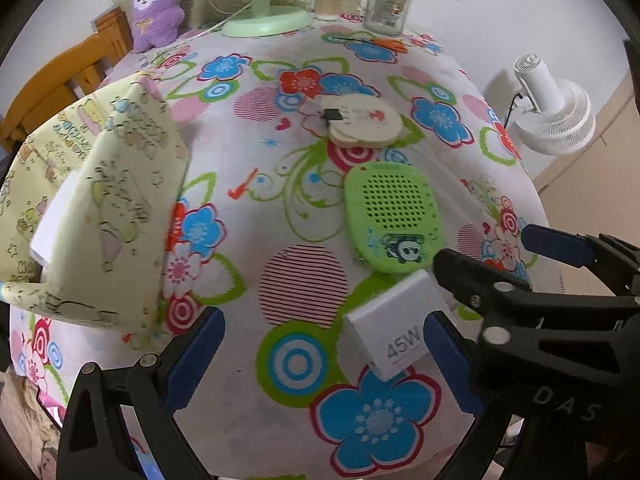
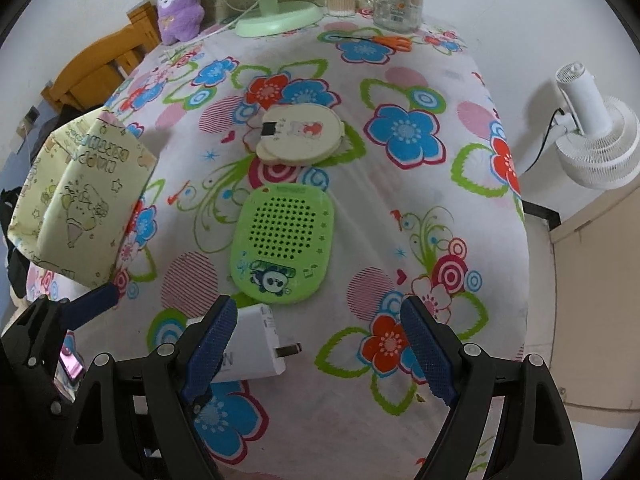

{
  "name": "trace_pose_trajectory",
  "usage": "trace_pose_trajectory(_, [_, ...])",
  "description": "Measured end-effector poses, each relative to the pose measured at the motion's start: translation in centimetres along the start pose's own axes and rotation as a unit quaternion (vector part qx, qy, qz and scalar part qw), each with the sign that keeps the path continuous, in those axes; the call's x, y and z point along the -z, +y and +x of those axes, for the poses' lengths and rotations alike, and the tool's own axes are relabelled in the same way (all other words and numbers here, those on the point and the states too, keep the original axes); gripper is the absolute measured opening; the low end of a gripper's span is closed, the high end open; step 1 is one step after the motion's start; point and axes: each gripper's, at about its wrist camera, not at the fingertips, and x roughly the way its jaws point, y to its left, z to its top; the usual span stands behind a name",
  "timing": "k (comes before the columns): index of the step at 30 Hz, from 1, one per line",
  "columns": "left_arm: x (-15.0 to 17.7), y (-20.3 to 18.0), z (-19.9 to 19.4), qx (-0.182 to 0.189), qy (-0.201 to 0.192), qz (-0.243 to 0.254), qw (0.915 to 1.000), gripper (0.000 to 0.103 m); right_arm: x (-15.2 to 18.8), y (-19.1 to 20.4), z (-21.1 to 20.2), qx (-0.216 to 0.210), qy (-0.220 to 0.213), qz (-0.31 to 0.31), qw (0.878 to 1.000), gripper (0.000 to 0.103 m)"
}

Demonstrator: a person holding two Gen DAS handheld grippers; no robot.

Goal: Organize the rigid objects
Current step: 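Move the left gripper down around the white charger block, then grasp the white charger with the left gripper while the right grasps the round coaster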

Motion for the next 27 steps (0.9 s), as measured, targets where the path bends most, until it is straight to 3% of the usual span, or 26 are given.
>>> trace_pose_trajectory(12, [0.1,-2.0,1.6,0.012,-0.008,-0.013,0.9998,0.097,0.3,-1.8,1.3,0.015,0.015,0.004,1.000,0.086])
trace_pose_trajectory(22, [0.1,-3.8,2.4,0.032,0.015,-0.003,0.9994,0.075,0.2,-2.9,1.9,0.014,0.023,0.012,1.000,0.086])
trace_pose_trajectory(27, [0.1,-3.8,2.4,0.036,0.016,0.004,0.9992,0.074,0.2,-3.4,2.3,0.013,0.031,0.024,0.999,0.086])
